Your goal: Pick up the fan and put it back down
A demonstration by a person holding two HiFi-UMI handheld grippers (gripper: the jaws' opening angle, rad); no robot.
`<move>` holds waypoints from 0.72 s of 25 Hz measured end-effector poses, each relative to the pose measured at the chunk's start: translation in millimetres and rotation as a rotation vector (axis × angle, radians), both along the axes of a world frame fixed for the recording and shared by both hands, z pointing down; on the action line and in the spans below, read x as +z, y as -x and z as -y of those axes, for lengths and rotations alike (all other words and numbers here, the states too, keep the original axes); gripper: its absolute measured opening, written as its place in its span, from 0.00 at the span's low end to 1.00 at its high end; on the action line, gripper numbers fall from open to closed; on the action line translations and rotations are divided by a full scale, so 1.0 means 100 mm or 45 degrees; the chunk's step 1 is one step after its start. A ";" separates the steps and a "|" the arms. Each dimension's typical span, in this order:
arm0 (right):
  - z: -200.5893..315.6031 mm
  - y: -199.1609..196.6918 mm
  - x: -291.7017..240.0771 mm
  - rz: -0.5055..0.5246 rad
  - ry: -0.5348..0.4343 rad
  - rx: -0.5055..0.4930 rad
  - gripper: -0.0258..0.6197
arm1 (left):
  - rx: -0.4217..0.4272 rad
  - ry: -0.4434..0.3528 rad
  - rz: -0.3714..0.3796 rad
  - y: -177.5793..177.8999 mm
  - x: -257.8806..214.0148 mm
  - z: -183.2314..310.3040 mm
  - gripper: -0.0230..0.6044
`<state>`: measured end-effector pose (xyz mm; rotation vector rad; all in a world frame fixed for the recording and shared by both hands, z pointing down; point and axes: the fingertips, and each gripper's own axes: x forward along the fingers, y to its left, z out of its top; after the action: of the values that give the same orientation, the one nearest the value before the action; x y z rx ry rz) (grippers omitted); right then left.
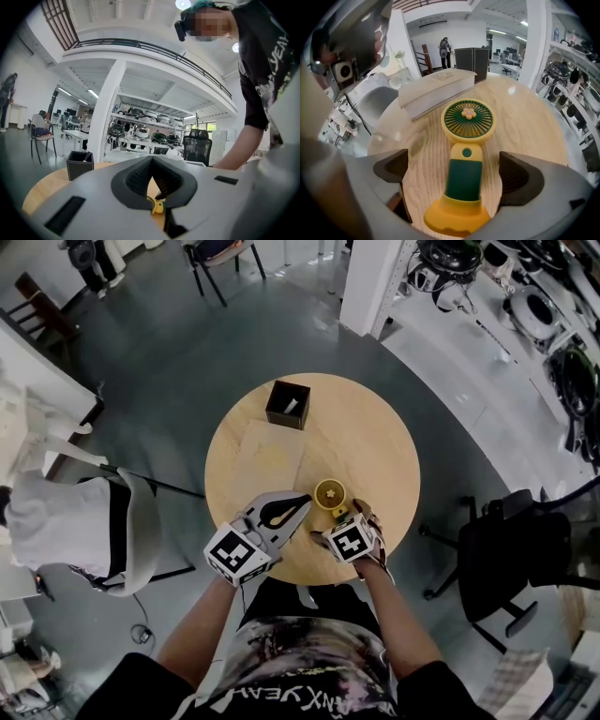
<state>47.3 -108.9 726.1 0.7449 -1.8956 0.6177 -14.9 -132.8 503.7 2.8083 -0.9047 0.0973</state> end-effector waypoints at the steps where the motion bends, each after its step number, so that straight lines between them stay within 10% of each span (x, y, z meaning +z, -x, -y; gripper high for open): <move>1: 0.01 -0.01 -0.01 0.002 -0.006 0.011 0.95 | -0.001 0.000 0.001 0.01 0.00 0.00 0.06; 18: 0.22 0.10 -0.66 0.140 -0.291 0.023 0.95 | 0.004 -0.021 0.010 0.03 -0.16 0.00 0.06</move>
<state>37.4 -130.5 660.1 0.8896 -2.0859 0.4655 -17.8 -132.7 487.6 2.8268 -0.9069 0.1015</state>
